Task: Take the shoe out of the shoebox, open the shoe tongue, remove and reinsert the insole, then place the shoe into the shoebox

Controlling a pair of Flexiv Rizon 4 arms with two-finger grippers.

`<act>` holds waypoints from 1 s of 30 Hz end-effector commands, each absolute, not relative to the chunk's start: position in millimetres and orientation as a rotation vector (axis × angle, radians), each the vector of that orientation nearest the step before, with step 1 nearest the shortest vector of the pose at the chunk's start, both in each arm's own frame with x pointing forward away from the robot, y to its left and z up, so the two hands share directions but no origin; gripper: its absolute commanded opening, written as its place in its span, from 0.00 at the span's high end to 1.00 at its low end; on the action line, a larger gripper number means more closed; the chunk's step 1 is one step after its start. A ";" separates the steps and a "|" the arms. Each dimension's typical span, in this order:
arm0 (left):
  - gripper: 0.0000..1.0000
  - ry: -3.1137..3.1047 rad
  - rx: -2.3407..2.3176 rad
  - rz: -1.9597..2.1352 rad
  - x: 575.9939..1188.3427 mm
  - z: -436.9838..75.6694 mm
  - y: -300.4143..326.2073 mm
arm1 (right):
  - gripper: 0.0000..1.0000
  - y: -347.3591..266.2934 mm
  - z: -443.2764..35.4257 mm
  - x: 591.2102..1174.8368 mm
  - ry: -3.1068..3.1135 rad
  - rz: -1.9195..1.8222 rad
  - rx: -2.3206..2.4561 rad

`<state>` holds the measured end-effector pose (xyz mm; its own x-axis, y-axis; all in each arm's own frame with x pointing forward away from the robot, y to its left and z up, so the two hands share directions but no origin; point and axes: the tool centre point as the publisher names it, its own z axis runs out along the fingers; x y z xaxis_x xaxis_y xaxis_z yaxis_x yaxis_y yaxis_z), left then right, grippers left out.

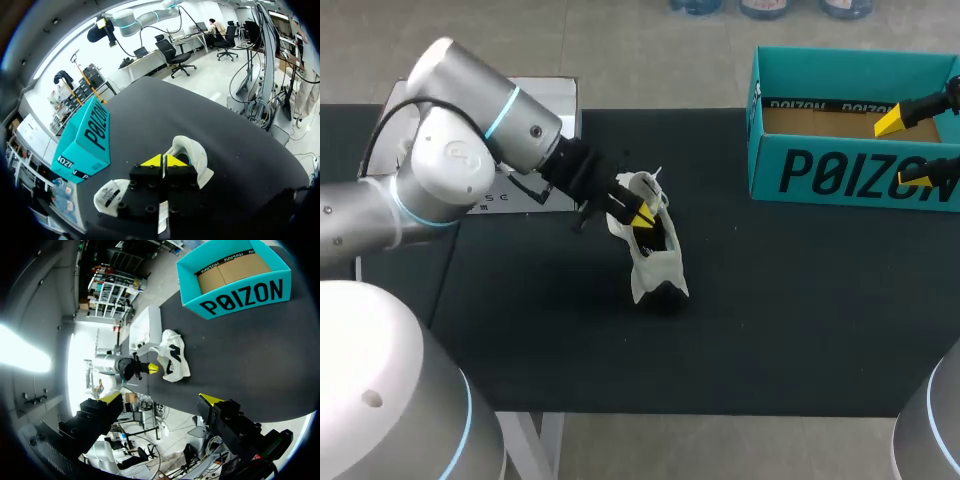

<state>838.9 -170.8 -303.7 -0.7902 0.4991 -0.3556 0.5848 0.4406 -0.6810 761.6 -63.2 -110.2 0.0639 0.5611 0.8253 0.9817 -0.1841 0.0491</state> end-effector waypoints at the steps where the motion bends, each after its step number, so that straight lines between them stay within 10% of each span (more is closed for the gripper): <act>1: 1.00 3.059 1.404 -0.873 852.4 -280.3 -175.6 | 0.00 -62.5 -110.7 761.3 -1.535 -0.999 -1.806; 30: 1.00 3.033 1.470 -0.228 841.0 -302.5 -164.9 | 0.00 -62.5 -110.7 761.3 -1.535 -0.999 -1.806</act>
<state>846.4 -158.9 -304.5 -0.6652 0.7277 0.1674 0.6587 0.6774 -0.3274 761.6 -63.2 -110.2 0.0639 0.5611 0.8253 0.9817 -0.1840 0.0491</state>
